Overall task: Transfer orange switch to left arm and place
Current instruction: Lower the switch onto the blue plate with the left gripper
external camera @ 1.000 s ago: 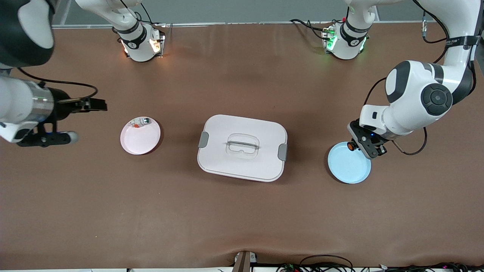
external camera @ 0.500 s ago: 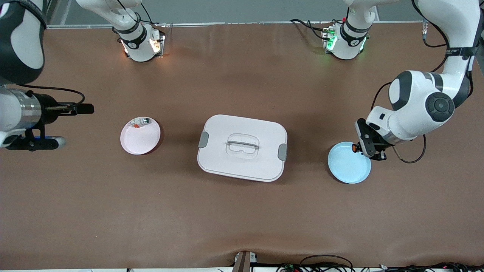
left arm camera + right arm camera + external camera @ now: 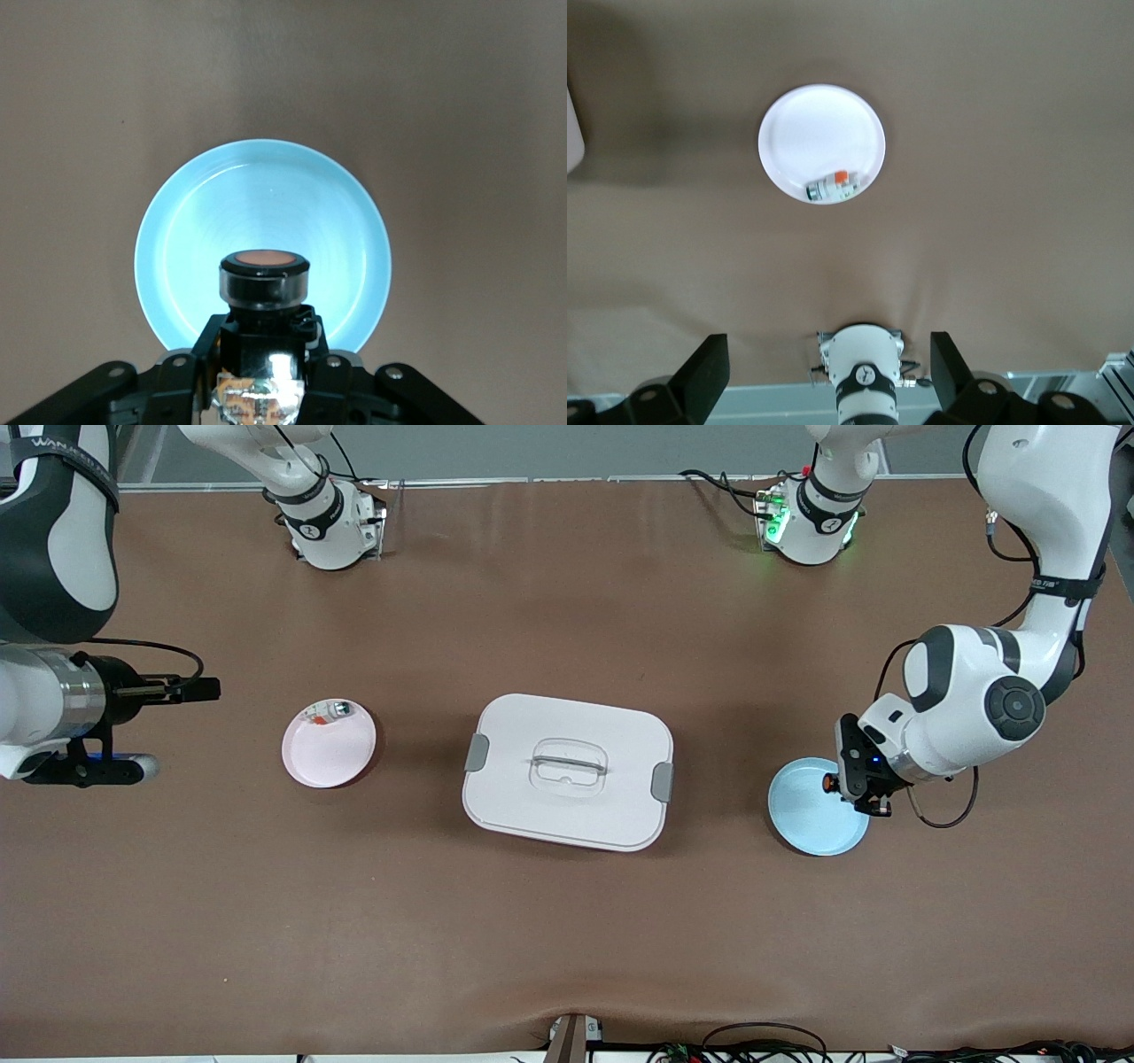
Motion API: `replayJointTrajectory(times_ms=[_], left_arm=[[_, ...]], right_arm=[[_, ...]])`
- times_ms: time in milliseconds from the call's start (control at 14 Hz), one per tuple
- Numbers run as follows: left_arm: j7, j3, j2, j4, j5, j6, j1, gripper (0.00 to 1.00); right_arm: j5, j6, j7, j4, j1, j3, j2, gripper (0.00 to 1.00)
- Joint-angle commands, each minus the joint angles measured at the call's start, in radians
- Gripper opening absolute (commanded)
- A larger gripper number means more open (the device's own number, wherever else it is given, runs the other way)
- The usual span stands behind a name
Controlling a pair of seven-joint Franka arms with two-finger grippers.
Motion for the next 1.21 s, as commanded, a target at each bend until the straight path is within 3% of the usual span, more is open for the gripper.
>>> replayJointTrajectory(times_ms=[0, 429, 571, 643, 1143], left_arm=[[0.023, -0.007, -0.001, -0.066, 0.025, 0.098, 0.006, 0.00], [0.048, -0.003, 0.044, -0.129, 0.025, 0.257, 0.008, 0.00], [0.048, -0.003, 0.058, -0.129, 0.025, 0.289, 0.006, 0.06], [0.054, -0.001, 0.065, -0.127, 0.026, 0.303, 0.003, 0.18], [0.059, 0.000, 0.116, -0.126, 0.087, 0.374, 0.017, 0.19]], right_arm=[[-0.015, 0.053, -0.005, -0.061, -0.024, 0.010, -0.053, 1.00], [-0.015, 0.335, 0.024, -0.398, -0.026, 0.010, -0.264, 1.00], [-0.019, 0.331, 0.132, -0.398, -0.016, 0.010, -0.269, 1.00], [-0.030, 0.332, 0.149, -0.397, -0.016, 0.015, -0.272, 1.00], [-0.040, 0.369, 0.163, -0.357, -0.021, 0.010, -0.326, 1.00]])
